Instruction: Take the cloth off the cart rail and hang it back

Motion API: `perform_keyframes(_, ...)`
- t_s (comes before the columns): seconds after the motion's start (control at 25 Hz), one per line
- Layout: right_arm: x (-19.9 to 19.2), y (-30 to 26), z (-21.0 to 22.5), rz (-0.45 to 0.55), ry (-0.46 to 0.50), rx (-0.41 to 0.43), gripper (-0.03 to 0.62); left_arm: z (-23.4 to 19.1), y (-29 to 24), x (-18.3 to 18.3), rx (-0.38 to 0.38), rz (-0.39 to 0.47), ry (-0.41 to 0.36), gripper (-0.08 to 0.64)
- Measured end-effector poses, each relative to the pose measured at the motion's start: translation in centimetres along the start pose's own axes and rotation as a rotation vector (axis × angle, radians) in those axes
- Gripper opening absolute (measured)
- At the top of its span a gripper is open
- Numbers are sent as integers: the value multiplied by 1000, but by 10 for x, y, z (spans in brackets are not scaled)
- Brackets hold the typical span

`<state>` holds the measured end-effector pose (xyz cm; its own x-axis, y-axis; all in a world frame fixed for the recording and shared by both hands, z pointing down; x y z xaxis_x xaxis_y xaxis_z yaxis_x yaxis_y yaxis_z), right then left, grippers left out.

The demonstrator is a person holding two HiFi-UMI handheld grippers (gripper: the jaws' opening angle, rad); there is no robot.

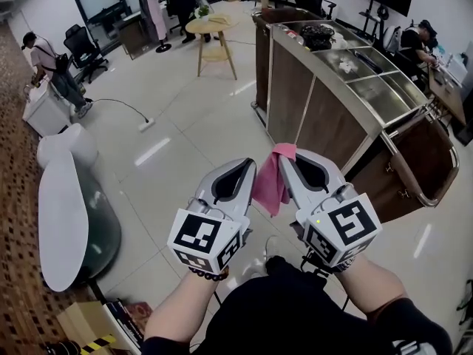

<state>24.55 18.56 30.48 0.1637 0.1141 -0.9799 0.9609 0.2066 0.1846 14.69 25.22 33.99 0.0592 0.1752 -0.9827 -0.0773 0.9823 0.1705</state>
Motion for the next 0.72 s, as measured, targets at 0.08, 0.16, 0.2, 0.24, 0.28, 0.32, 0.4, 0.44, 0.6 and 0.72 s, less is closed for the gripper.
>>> perform_keyframes(0.08, -9, -13, 8, -7, -5, 13, 3, -12, -7, -7, 19, -2, 3, 3)
perform_keyframes(0.16, -15, -24, 18, -9, -9, 23, 3, -21, -16, -11, 30, -6, 0, 3)
perform_keyframes(0.2, -18, -30, 23, -9, -12, 26, 3, -24, -21, -14, 34, -10, -3, 3)
perform_keyframes(0.24, -21, -35, 28, -9, -17, 30, 3, -29, -26, -17, 38, -14, -6, 3)
perform_keyframes(0.28, -24, -41, 33, -9, -21, 33, 3, -33, -31, -20, 42, -19, -8, 3)
perform_keyframes(0.32, -27, -47, 39, -7, -26, 37, 3, -39, -37, -22, 47, -24, -9, 3)
perform_keyframes(0.4, -30, -60, 51, -3, -35, 45, 3, -49, -50, -25, 58, -35, -9, 2)
perform_keyframes(0.44, -32, -67, 57, -2, -39, 47, 3, -55, -57, -26, 61, -39, -10, 3)
perform_keyframes(0.6, -40, -96, 90, 0, -56, 53, 3, -77, -94, -29, 53, -54, -29, 3)
perform_keyframes(0.72, -46, -116, 113, 4, -64, 57, 3, -94, -121, -35, 53, -63, -31, 3)
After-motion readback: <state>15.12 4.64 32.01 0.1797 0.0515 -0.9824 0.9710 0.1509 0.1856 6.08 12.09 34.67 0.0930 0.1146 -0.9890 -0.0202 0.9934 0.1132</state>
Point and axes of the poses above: the fingertips, and each gripper's own axes: y backward along the fingers, z to its right, x out of its top, the point moved 6 cm from there along y, backward along the fingers, and after that the axes turned 2 degrees about -x, right-handed, at the moved point
